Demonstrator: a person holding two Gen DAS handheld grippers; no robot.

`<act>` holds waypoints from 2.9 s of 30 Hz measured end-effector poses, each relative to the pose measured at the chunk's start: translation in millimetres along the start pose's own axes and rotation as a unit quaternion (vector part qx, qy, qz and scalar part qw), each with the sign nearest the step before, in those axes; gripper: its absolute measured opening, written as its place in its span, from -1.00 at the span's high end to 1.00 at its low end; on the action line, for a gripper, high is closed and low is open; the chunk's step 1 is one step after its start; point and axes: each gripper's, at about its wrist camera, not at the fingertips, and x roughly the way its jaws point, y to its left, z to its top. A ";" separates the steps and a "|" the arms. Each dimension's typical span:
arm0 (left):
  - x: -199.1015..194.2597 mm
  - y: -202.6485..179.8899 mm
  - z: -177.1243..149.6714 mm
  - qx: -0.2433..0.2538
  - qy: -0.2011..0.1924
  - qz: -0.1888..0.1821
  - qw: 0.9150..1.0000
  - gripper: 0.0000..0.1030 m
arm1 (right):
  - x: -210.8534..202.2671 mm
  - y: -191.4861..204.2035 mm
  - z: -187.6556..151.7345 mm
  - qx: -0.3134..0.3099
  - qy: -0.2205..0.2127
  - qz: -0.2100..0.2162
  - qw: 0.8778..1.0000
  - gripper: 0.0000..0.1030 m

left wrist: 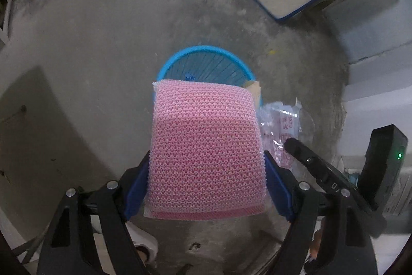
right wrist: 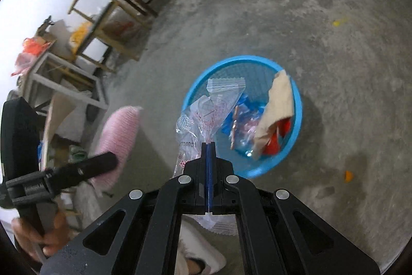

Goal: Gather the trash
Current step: 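Carry the sponge and plastic bag to the wastebasket and open both tools, then return to the table and grasp the clear plastic tub with the right tool, then lift the tub with the right tool while the left tool grasps the red milk can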

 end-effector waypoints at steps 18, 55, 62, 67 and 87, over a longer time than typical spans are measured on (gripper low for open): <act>7.4 5.4 44.2 -0.027 -0.050 -0.022 0.998 -0.88 | 30.9 -30.0 19.2 0.002 -0.026 -0.043 0.999 0.36; -351.1 189.8 -376.9 -0.165 -0.340 0.133 0.916 -0.88 | -77.0 408.6 -128.0 -0.448 0.012 0.145 0.882 -0.84; -339.8 222.0 -402.4 -0.183 -0.331 0.099 0.920 -0.88 | -8.8 482.9 -158.1 -0.521 0.067 0.027 0.850 -0.84; -339.1 231.4 -409.7 -0.173 -0.337 0.098 0.920 -0.89 | 19.7 492.4 -167.5 -0.520 0.110 -0.013 0.847 -0.84; -344.5 227.7 -408.4 -0.143 -0.342 0.062 0.927 -0.89 | 34.0 497.8 -175.1 -0.502 0.132 -0.039 0.854 -0.57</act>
